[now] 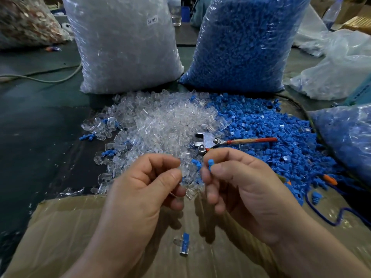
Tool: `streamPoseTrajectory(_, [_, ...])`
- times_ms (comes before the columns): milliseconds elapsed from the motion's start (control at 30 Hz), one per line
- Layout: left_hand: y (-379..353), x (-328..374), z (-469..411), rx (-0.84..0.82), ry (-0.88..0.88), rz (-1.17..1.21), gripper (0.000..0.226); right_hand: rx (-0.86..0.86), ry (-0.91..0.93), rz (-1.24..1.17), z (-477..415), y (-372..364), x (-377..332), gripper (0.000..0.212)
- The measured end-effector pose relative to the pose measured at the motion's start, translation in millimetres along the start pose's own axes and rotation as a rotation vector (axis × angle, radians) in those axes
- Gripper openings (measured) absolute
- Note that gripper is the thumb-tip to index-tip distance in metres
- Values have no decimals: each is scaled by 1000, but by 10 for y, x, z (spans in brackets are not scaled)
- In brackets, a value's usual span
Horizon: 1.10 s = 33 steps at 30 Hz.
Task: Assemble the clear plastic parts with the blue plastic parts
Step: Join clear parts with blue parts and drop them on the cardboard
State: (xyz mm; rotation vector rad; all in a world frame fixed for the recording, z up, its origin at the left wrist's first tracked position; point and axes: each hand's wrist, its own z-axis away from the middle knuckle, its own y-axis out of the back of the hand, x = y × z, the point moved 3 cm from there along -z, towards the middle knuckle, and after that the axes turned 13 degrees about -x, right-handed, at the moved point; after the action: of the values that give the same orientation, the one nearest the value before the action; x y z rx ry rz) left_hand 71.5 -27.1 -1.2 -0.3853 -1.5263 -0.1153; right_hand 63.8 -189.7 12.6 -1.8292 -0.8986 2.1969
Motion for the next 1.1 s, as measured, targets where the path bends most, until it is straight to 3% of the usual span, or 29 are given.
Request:
streamPoseTrajectory(100, [-5, -21, 7, 12, 21, -7, 14, 27, 22, 381, 19, -39, 51, 14])
streamPoseTrajectory(167, [17, -46, 2, 29, 27, -46, 6, 72, 130, 844, 40, -56, 64, 19])
streamPoseTrajectory(233, [33, -67, 2, 35, 34, -62, 15, 82, 285, 1211, 50, -86, 59, 20])
streamPoseTrajectory(300, [31, -69, -1, 37, 46, -56, 16, 81, 364, 1349, 50, -109, 59, 21])
streamPoseTrajectory(500, [3, -30, -8, 48, 21, -96, 22, 143, 490, 1448, 76, -146, 37, 11])
streamPoseTrajectory(667, [-23, -19, 13, 45, -50, -218, 27, 29, 513, 1465, 86, -155, 65, 15])
streamPoseTrajectory(833, [-44, 9, 26, -8, -70, -158, 26, 112, 535, 1475, 83, -134, 21, 12])
streamPoseTrajectory(1000, [-57, 38, 10, -61, -44, 29, 10, 42, 536, 1501, 97, -181, 45, 27])
streamPoseTrajectory(1100, [-29, 33, -5, -39, -47, -28, 13, 13, 480, 1522, 92, -191, 48, 33])
